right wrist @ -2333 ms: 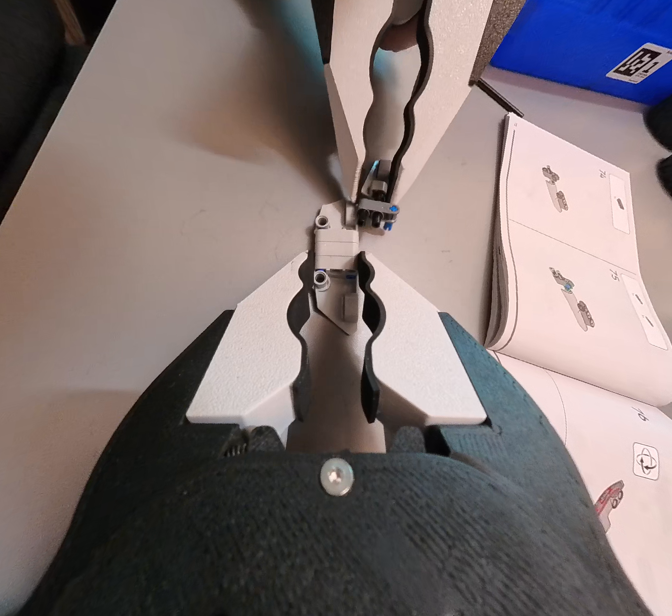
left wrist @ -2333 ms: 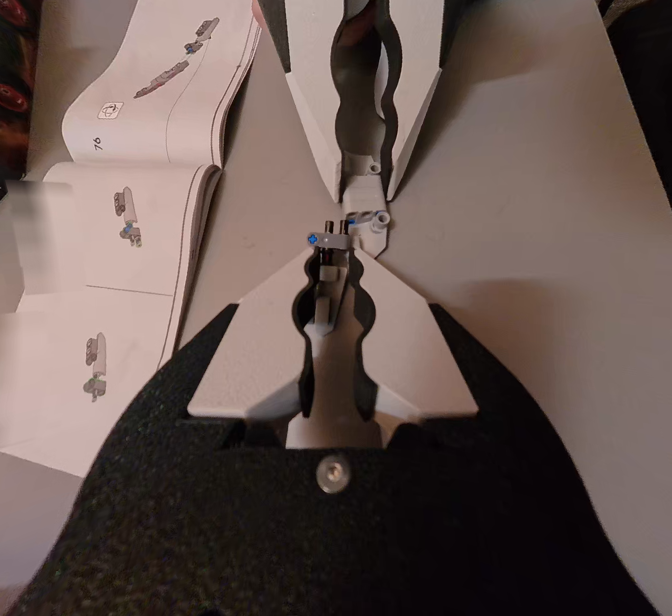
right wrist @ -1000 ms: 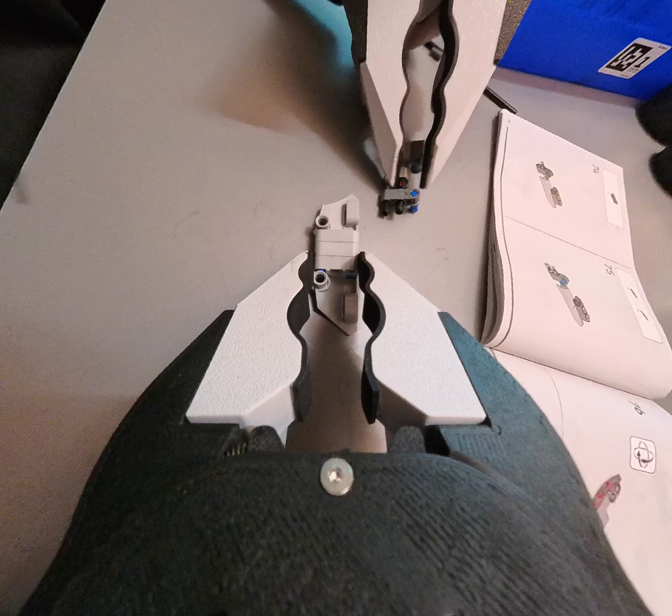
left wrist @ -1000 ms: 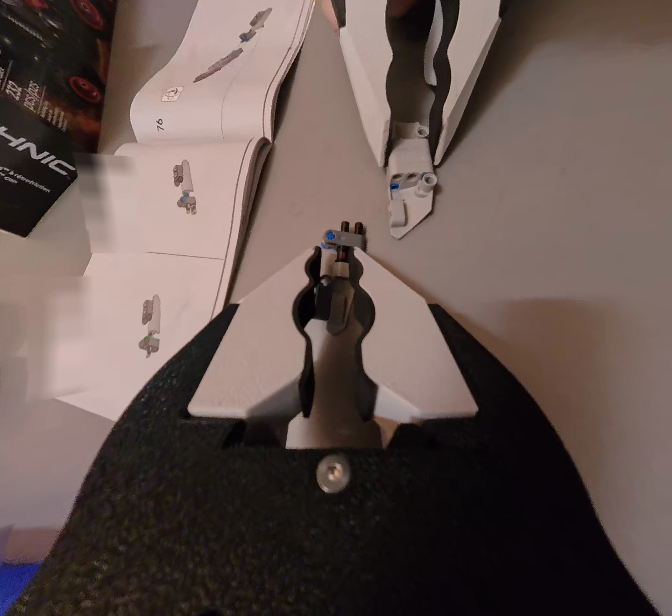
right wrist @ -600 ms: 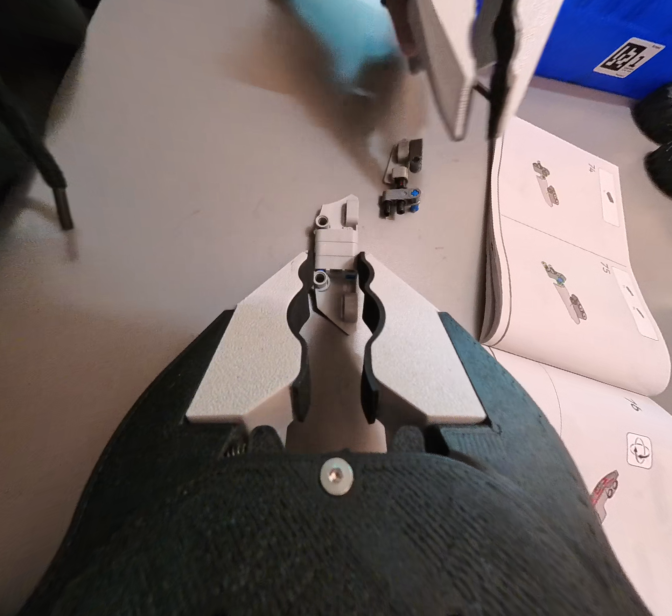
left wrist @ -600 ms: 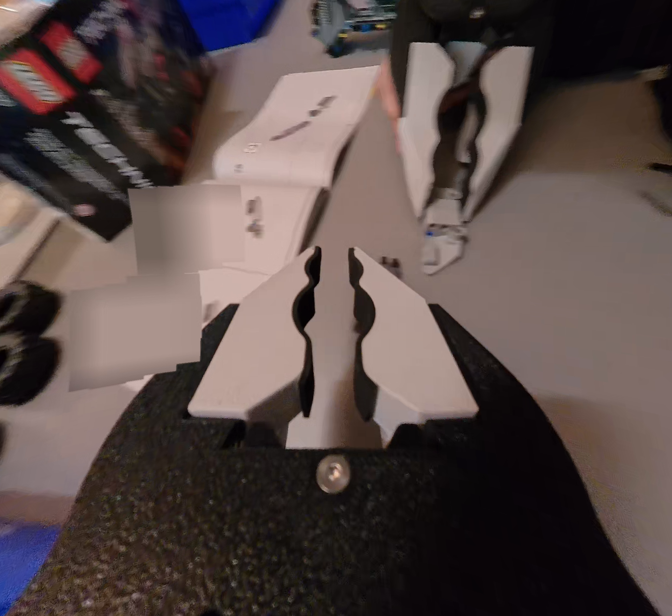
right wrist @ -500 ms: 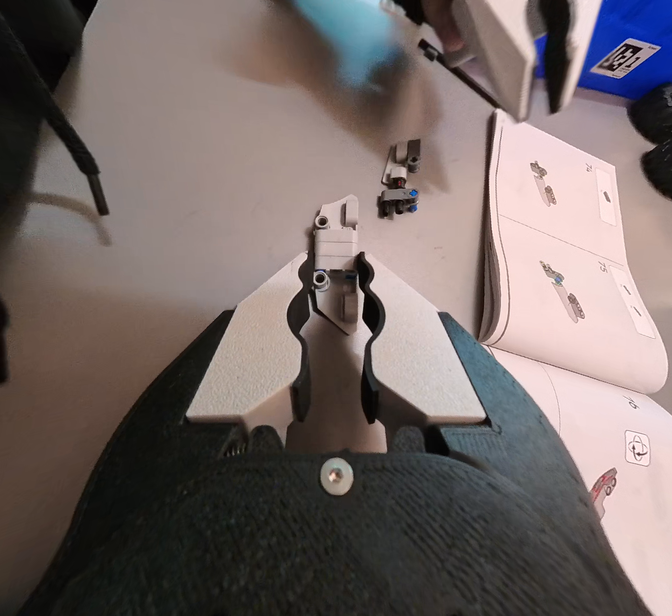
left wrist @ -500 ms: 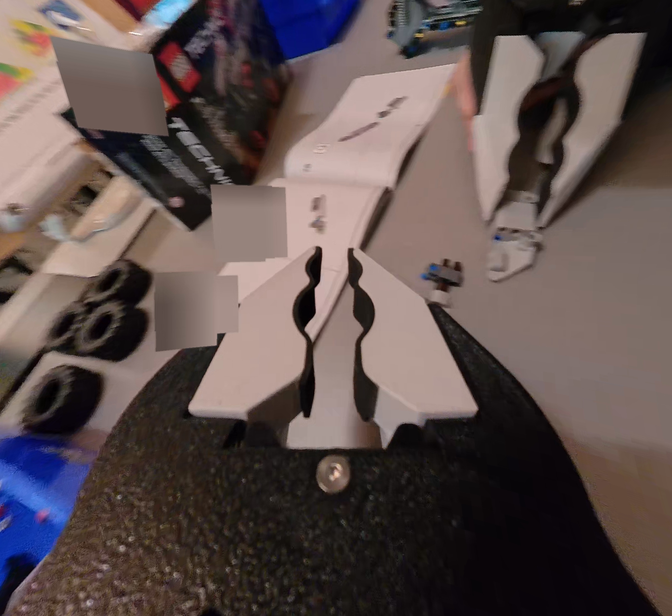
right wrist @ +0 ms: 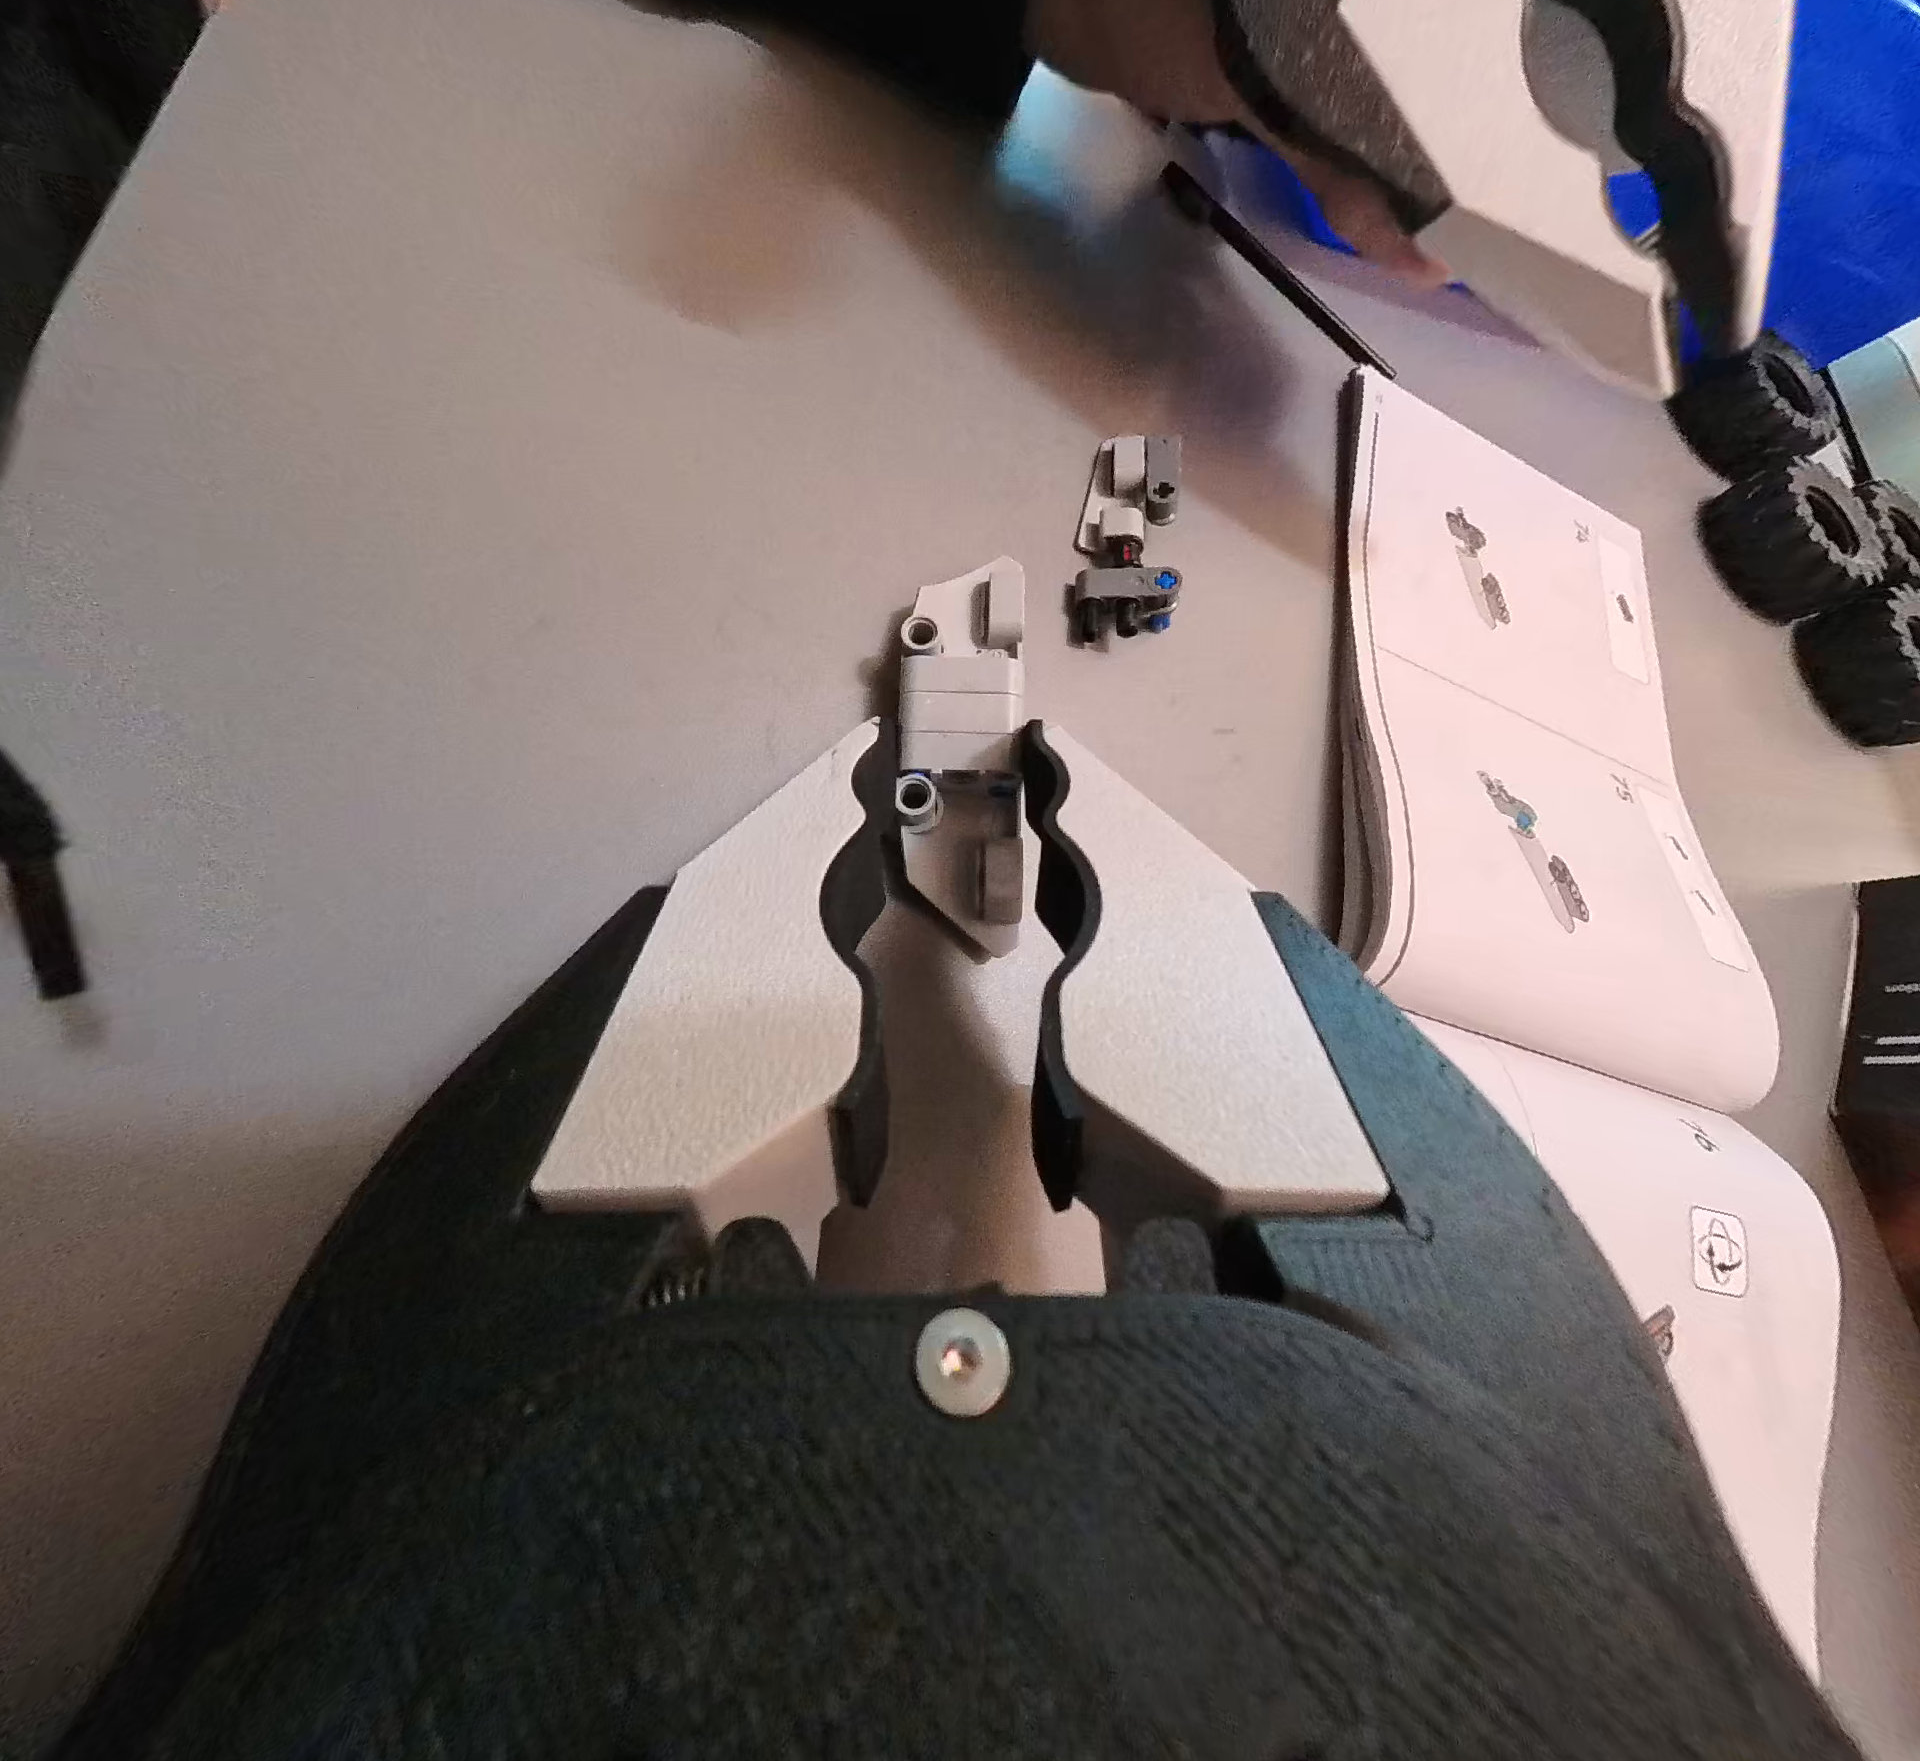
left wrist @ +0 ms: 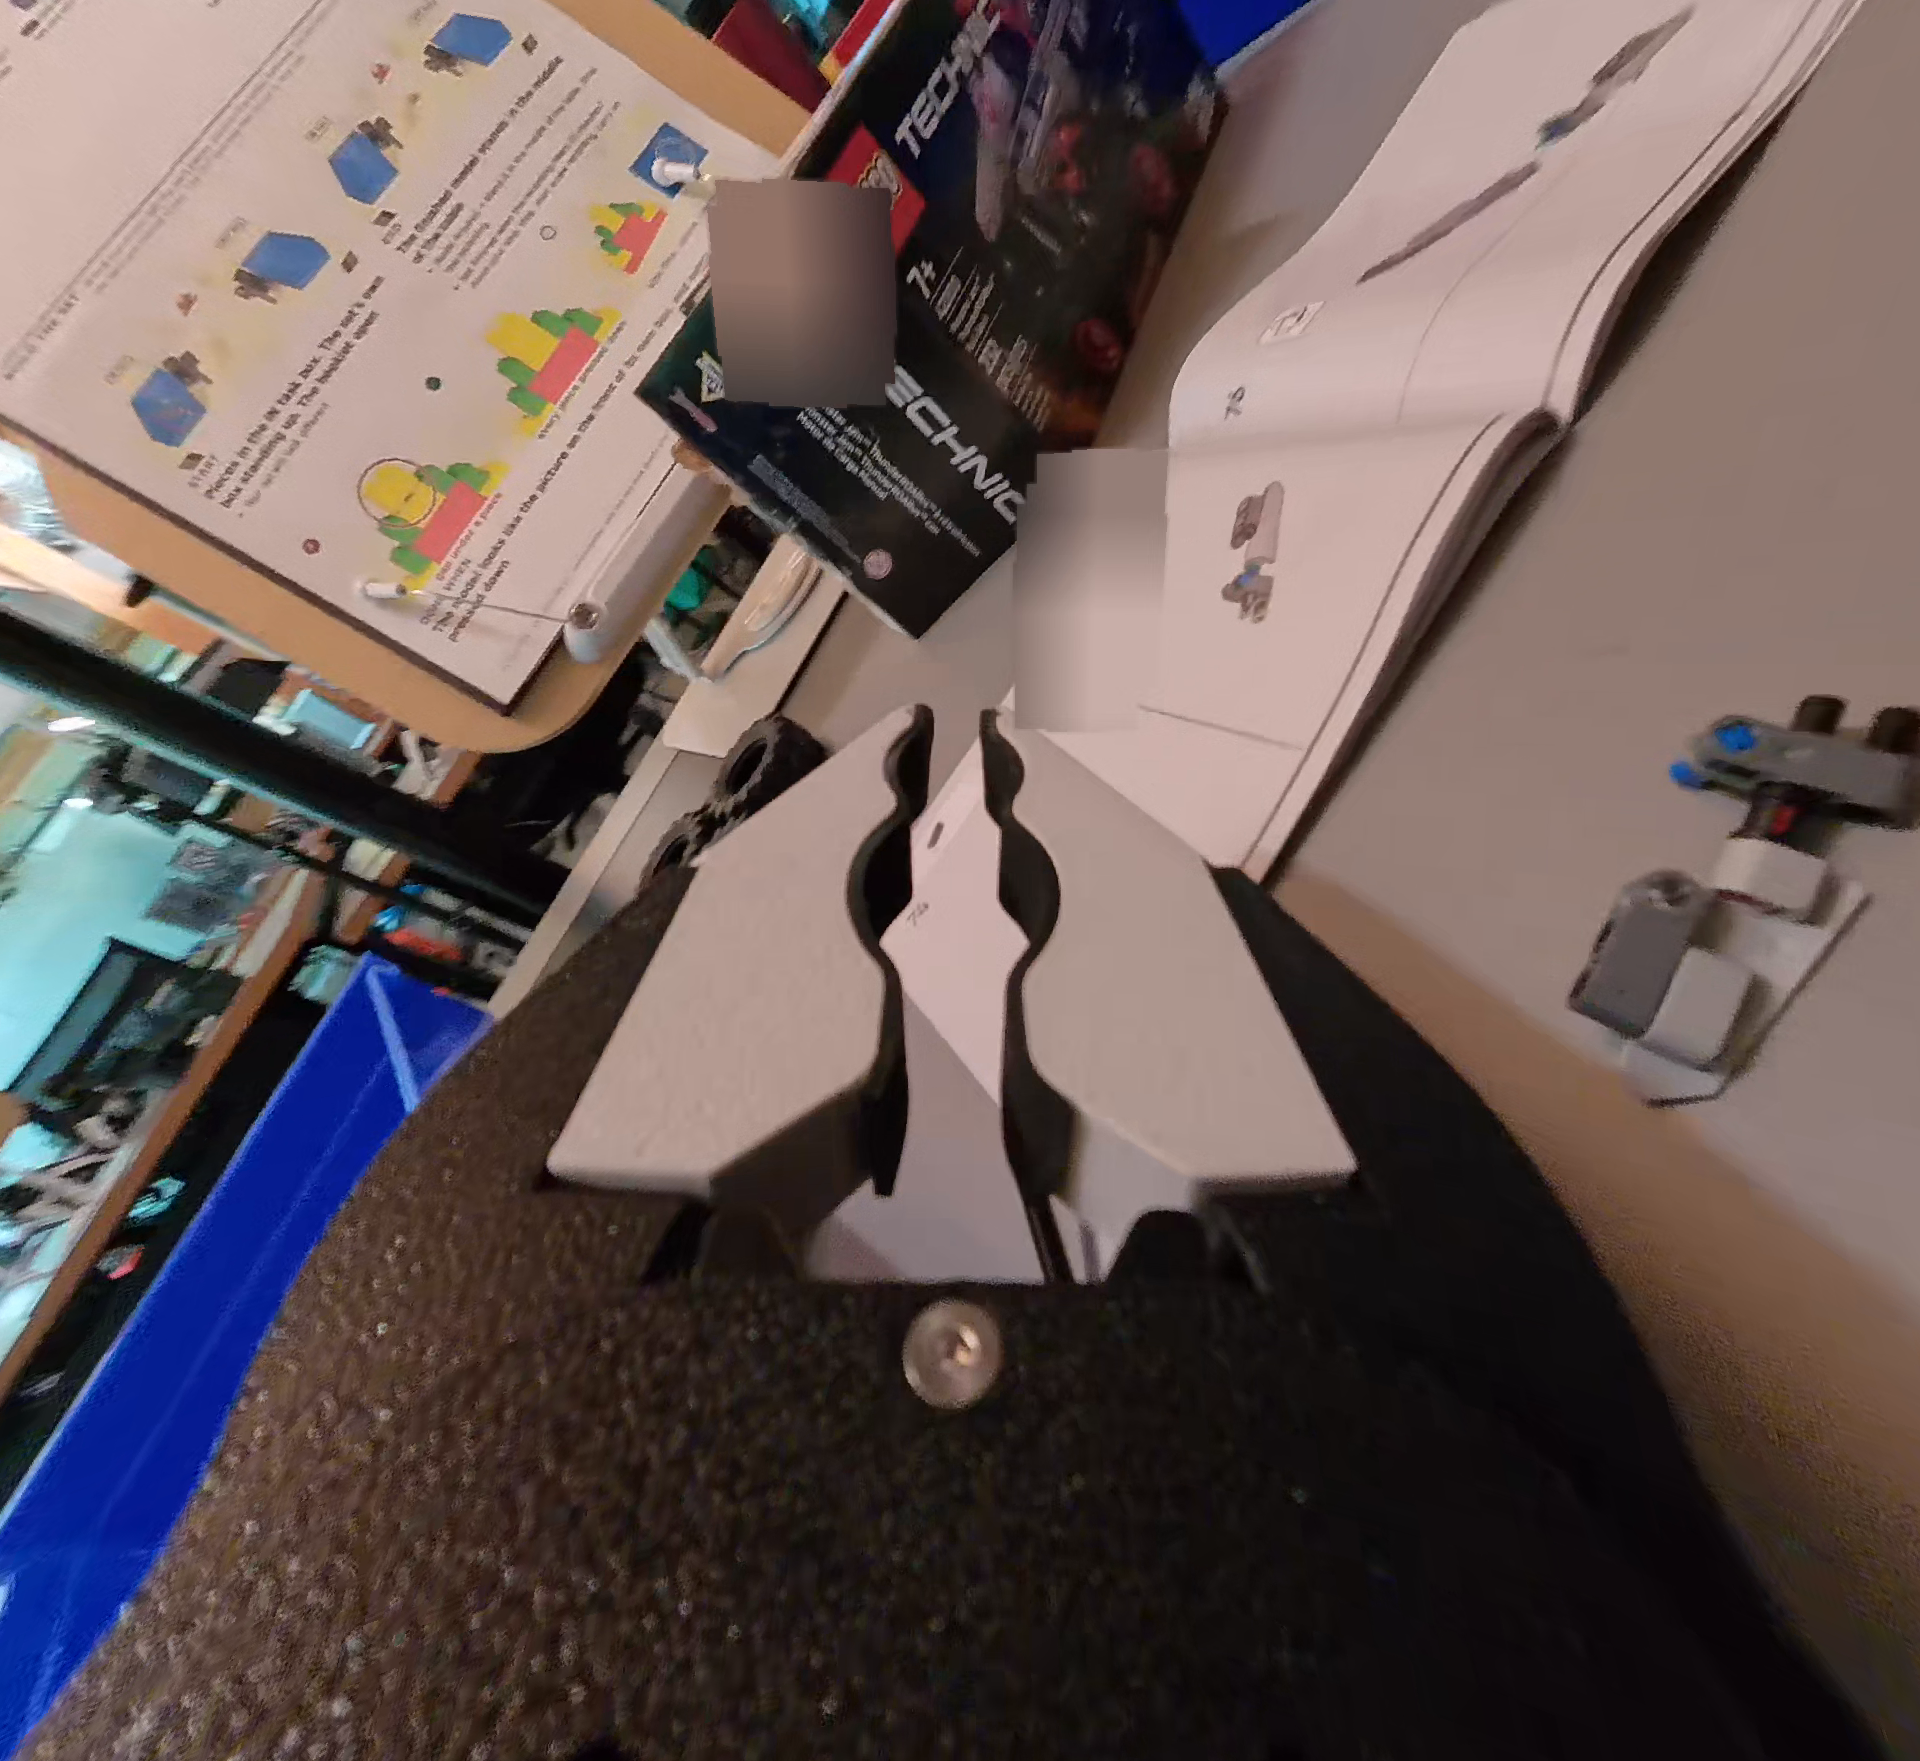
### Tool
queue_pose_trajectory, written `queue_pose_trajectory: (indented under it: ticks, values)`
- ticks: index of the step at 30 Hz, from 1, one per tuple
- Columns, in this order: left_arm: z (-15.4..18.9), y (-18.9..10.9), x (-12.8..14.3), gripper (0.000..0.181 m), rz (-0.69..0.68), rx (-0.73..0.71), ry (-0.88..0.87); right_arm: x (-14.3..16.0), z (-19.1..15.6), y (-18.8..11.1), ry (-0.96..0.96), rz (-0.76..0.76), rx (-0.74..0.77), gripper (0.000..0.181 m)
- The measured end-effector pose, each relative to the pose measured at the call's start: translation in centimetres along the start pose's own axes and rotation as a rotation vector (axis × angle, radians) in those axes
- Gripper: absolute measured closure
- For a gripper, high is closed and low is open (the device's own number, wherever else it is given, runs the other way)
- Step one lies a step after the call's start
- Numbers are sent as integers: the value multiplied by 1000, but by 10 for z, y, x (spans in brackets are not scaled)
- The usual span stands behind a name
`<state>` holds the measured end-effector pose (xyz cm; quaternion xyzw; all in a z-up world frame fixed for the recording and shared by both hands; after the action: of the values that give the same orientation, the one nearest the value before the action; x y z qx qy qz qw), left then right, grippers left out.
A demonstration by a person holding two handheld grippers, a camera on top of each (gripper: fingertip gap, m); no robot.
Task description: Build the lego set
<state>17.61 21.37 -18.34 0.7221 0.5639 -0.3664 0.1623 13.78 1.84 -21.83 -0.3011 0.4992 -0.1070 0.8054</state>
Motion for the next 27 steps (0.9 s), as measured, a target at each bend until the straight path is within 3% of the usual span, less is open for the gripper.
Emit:
queue_pose_trajectory:
  ticks: [8,13,20,27]
  values:
    - [-2,-3,14,180,-110,-249,164,0,1,1,7,1,-19,159]
    - [4,5,16,181,-181,-270,278,-8,10,17,90,-9,-185,159]
    - [5,-4,9,181,-100,-239,253,-10,7,18,26,3,-147,159]
    - [8,-14,19,181,-168,-254,330,-10,8,19,20,11,-164,159]
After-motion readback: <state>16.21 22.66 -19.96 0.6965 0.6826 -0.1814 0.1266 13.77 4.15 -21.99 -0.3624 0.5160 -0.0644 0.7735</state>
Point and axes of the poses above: each gripper's, where its closed fingertips meet, y out along the fingers, x out of its underside, z = x × y across the jaws, the point moved 7 cm from there along -y, back along the fingers, and after that the axes turned 2 degrees about -x, right-handed, at the moved point
